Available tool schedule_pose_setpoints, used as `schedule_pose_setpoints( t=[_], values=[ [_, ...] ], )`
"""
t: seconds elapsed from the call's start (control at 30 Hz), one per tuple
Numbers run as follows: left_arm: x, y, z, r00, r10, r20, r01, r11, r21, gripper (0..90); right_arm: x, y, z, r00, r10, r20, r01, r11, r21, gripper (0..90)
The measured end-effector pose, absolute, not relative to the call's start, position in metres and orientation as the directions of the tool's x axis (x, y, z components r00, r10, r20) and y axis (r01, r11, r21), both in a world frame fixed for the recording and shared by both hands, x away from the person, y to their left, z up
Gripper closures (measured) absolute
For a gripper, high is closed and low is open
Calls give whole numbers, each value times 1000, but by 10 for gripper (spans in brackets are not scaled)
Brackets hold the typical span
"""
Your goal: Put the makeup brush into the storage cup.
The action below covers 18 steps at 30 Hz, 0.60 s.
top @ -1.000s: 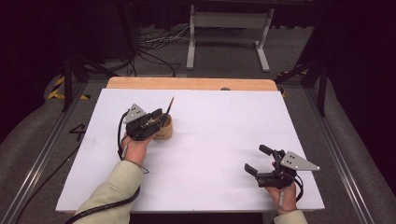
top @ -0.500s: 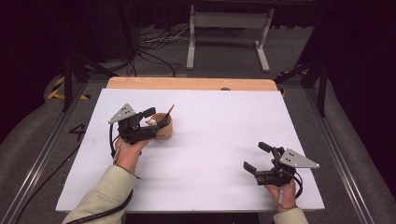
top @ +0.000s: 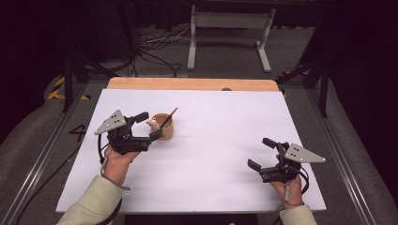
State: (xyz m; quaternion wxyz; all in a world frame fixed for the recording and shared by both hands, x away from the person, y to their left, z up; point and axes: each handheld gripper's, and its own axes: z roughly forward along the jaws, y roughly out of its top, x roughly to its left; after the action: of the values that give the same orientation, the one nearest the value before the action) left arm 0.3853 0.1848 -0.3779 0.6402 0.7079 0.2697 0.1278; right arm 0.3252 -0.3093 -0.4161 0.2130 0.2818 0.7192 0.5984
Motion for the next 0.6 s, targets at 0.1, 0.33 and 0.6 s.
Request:
schedule_pose_setpoints(
  t=[0.1, 0.33, 0.6],
  values=[
    [380, 190, -378, 831, 531, -168, 223, -41, 974, 54, 325, -310, -416, -754, 657, 27, 152, 134, 979, 0],
    [370, 199, -381, 846, 503, -174, 234, -59, 970, 39, 323, -311, -416, -755, 655, 24, 150, 136, 979, 0],
    [356, 211, -390, 857, 486, -173, 239, -77, 968, 32, 322, -313, -418, -756, 654, 30, 154, 134, 979, 0]
  ],
)
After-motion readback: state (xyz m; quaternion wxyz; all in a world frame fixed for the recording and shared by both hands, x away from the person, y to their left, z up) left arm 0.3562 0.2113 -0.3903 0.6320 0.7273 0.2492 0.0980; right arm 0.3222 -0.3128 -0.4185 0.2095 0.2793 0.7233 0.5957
